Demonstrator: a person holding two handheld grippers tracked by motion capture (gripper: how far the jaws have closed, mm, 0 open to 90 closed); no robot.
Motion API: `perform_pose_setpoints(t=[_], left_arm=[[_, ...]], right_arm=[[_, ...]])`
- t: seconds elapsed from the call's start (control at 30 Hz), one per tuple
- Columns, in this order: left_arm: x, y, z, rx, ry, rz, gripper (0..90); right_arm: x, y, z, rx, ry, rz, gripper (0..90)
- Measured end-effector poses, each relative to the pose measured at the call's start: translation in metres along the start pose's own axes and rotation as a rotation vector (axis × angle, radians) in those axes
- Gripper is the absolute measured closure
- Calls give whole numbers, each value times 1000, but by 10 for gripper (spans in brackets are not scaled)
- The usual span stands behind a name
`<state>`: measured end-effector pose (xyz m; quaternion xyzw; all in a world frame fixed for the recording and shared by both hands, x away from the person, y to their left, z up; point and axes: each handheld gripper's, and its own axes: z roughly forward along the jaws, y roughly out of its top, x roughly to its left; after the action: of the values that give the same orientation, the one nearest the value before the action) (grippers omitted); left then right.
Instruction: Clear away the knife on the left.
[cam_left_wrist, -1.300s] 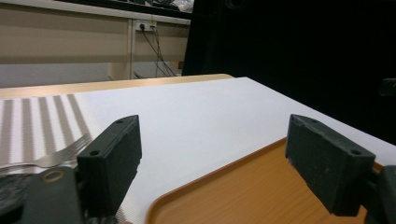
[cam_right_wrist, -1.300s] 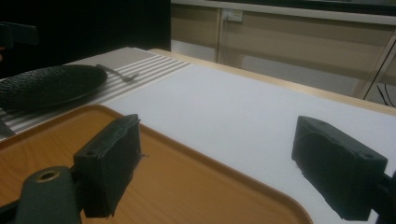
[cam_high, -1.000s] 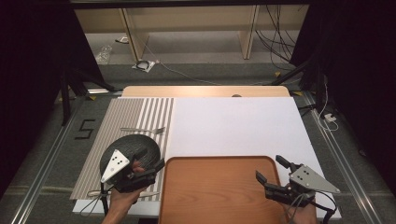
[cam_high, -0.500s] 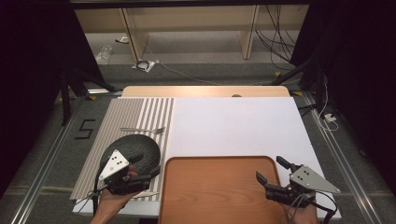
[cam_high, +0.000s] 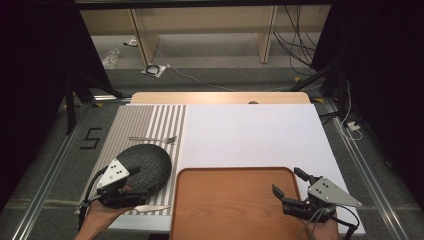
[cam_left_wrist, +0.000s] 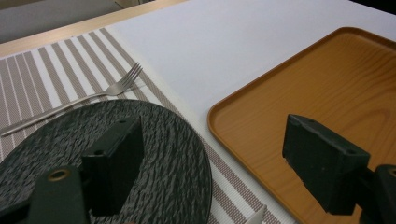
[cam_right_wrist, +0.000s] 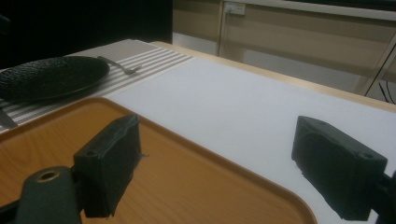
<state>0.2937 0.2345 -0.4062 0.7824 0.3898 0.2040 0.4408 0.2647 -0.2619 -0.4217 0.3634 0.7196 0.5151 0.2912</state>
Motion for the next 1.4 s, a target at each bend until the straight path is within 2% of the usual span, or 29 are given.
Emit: perform_pose_setpoints(t=[0.37, 0.47, 0.63, 0.73, 0.8, 0.87, 0.9, 1.03, 1.17, 1.2, 1.27, 1.3, 1.4], left_arm=[[14, -17, -7, 141, 23, 1, 213], [16, -21, -9, 178, 37, 16, 214], [21, -23, -13, 213, 56, 19, 217], [23, -23, -15, 226, 54, 20, 220], [27, -25, -17, 246, 57, 36, 222], [31, -27, -19, 259, 45, 37, 228], [32, -28, -20, 274, 48, 35, 228], [36, -32, -23, 332, 71, 71, 231], [40, -36, -23, 382, 61, 58, 235], [41, -38, -22, 406, 65, 64, 235], [41, -39, -22, 415, 70, 66, 236], [42, -41, -23, 447, 66, 66, 236], [43, -44, -22, 489, 66, 83, 241]], right_arm=[[1, 0, 1, 7, 0, -8, 169], [1, 0, 2, 8, 0, -7, 169], [1, -1, 2, 15, -2, -10, 169], [1, -1, 2, 17, -2, -12, 169], [2, -1, 2, 16, -6, -13, 170], [1, 0, 2, 11, -7, -14, 171], [1, 0, 2, 11, -7, -13, 171], [2, 0, 1, 24, -9, -16, 171], [2, 0, 2, 21, -8, -22, 171], [3, 0, 3, 19, -8, -20, 171], [3, 0, 3, 21, -8, -20, 172], [3, 0, 3, 23, -8, -22, 172], [3, -1, 4, 29, -6, -27, 172]])
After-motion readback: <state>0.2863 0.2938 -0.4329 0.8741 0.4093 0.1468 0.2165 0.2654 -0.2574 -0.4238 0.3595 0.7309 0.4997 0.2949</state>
